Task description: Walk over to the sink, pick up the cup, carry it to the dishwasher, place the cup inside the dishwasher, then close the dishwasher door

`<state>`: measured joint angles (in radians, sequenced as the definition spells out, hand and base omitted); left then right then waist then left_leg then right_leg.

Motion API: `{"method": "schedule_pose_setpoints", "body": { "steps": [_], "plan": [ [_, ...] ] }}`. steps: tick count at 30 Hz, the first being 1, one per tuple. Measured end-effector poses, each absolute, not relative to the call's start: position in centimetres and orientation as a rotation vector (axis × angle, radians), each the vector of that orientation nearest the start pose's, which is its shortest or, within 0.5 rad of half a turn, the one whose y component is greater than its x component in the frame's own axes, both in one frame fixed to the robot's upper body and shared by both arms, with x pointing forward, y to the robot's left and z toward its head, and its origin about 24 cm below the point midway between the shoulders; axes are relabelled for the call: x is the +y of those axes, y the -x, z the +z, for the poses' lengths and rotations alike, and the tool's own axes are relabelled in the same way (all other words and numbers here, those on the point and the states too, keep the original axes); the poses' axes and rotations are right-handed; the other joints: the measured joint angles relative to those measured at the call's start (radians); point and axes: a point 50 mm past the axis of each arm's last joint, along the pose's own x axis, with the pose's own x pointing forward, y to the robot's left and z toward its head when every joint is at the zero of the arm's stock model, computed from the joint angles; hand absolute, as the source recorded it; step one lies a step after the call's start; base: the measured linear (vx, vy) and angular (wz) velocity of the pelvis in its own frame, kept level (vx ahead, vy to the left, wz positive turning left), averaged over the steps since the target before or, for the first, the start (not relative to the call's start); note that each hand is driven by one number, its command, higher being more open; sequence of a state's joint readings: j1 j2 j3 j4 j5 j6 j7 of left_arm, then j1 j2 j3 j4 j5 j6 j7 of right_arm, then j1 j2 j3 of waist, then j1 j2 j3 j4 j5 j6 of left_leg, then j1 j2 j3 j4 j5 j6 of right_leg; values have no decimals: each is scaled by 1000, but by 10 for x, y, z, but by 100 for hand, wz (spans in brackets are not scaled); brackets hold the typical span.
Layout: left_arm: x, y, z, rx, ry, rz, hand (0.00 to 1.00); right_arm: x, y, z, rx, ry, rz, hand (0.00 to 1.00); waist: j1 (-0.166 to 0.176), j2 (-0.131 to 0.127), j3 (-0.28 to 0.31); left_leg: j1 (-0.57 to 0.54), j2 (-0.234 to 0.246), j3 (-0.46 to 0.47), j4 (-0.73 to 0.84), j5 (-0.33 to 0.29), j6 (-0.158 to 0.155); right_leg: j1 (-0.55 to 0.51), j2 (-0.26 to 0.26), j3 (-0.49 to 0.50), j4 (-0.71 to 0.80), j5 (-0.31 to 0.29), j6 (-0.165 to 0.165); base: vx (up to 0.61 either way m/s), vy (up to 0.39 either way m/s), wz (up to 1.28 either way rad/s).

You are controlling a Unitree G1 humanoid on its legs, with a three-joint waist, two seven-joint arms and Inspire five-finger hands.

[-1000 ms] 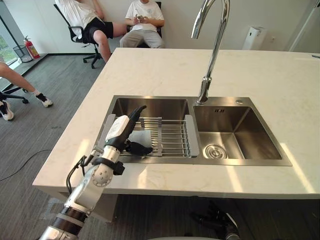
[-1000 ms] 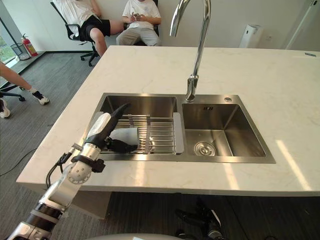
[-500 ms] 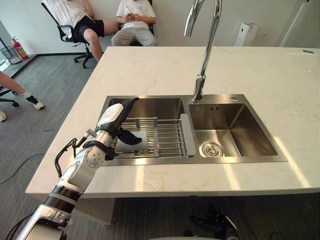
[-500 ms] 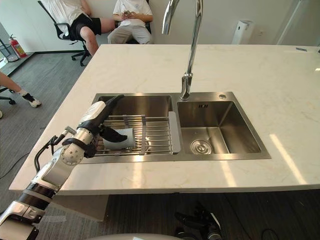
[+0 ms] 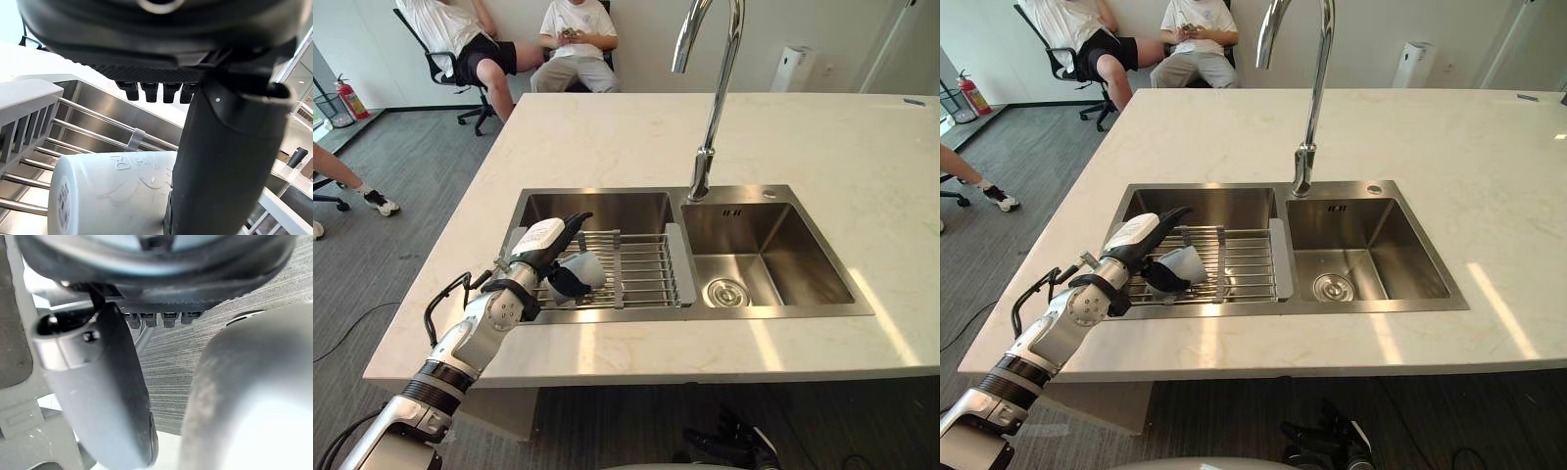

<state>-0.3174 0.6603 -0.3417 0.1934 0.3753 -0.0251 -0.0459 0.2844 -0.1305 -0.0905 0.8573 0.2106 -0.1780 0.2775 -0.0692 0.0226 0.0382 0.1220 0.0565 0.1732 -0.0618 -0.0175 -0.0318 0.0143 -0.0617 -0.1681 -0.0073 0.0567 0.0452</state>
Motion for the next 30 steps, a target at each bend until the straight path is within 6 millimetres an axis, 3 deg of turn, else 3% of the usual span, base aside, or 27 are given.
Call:
{"method": "schedule_pose_setpoints", "body": {
  "steps": [22, 30],
  "plan": [
    [210, -305, 72, 86, -1169, -340, 100, -213, -68, -145, 917, -202, -32, 100, -11, -8, 3, 1, -2, -17, 1, 2, 2, 10, -4, -17, -3, -1, 1, 0, 0, 1],
    [224, -306, 54, 235, -1179, -316, 100, -212, -68, -145, 917, -204, -26, 100, -32, -12, 6, 2, 0, -19, -1, 1, 1, 16, -2, -20, -11, -1, 2, -3, -2, 1]
  ]
}}
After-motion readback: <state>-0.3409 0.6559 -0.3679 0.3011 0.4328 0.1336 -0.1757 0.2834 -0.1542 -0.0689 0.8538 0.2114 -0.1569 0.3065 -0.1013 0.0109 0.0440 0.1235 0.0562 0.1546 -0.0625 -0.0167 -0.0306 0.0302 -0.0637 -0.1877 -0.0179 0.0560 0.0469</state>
